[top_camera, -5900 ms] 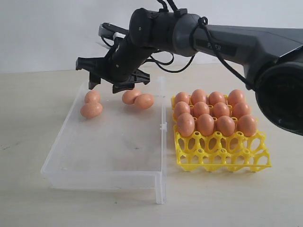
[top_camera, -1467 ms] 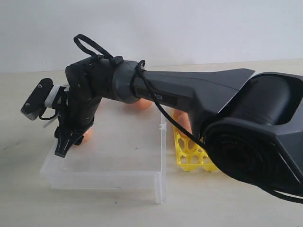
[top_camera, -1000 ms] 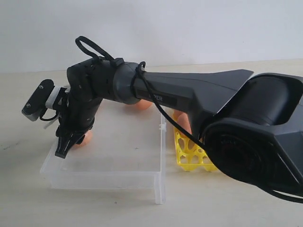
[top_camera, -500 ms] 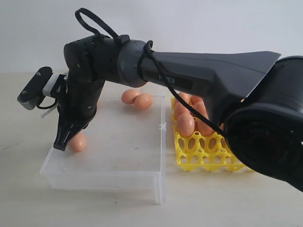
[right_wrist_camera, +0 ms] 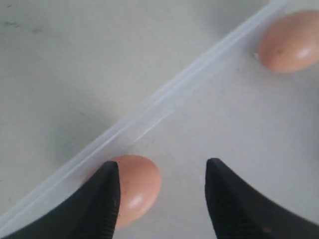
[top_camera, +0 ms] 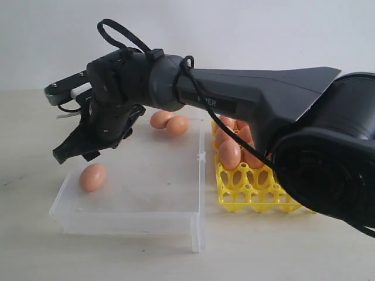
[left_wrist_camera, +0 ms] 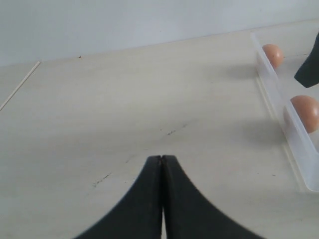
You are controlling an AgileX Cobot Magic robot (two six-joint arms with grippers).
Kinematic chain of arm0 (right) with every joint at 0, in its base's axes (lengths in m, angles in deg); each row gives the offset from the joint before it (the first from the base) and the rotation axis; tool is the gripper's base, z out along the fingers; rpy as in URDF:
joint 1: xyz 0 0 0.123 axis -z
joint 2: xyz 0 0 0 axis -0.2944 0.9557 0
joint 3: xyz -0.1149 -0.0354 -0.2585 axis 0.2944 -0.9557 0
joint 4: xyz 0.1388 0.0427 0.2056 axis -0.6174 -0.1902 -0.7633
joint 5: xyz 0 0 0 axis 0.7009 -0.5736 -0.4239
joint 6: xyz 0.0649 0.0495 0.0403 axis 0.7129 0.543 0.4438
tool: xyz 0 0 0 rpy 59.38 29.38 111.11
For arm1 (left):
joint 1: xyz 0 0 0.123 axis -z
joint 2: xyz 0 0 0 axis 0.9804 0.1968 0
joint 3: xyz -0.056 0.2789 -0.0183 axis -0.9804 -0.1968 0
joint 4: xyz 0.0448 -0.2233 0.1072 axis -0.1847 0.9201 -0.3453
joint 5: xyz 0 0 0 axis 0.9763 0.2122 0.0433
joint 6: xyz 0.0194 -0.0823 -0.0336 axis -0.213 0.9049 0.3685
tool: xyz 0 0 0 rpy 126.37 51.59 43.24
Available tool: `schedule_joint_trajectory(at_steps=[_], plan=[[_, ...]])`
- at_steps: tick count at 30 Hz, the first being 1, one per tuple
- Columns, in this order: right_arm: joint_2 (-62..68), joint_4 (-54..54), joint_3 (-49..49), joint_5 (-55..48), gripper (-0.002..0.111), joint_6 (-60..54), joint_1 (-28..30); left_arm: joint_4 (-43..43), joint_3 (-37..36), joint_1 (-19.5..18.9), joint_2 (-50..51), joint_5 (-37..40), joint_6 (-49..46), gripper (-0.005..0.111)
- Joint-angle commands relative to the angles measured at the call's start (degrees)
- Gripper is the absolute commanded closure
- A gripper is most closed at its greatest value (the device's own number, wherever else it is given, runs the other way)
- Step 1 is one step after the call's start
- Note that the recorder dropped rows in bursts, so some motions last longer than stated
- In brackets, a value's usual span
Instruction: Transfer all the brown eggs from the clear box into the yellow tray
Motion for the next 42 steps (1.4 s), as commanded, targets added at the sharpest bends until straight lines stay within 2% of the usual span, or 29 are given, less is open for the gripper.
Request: schedule_joint_trajectory(at_steps=[1,5,13,18,24,42], plan=[[1.23,-0.58,-0.14,-0.17,0.056,10.16,2.26,0.14,0.23,0.34,0.04,-0.52,0.27,0.107],[1.32,-10.36,-0.14,-0.05,0.056,11.43,3.54,0.14,0.23,0.34,0.04,-0.52,0.27,0.107],[1.32,-5.39,-0.14,0.46,0.049,11.86,5.11,0.14,0.23,0.34,0.04,-0.52,0.27,0.107],[1.32,-9.22,-0.14,-1.27,0.049,14.42,6.73,0.14,0.23,0.34,0.04,-0.52,0.27,0.107],[1.32,-19.83,-0.14,-2.43,0.049,14.24,6.73,0.14,0.23,0.34,0.04,-0.52,0.27,0.107],[3.48,-21.26,-0.14,-3.64,0.049,14.24,2.87,0.14,0.23,0.34,0.04,-0.52,0.27,0.107]])
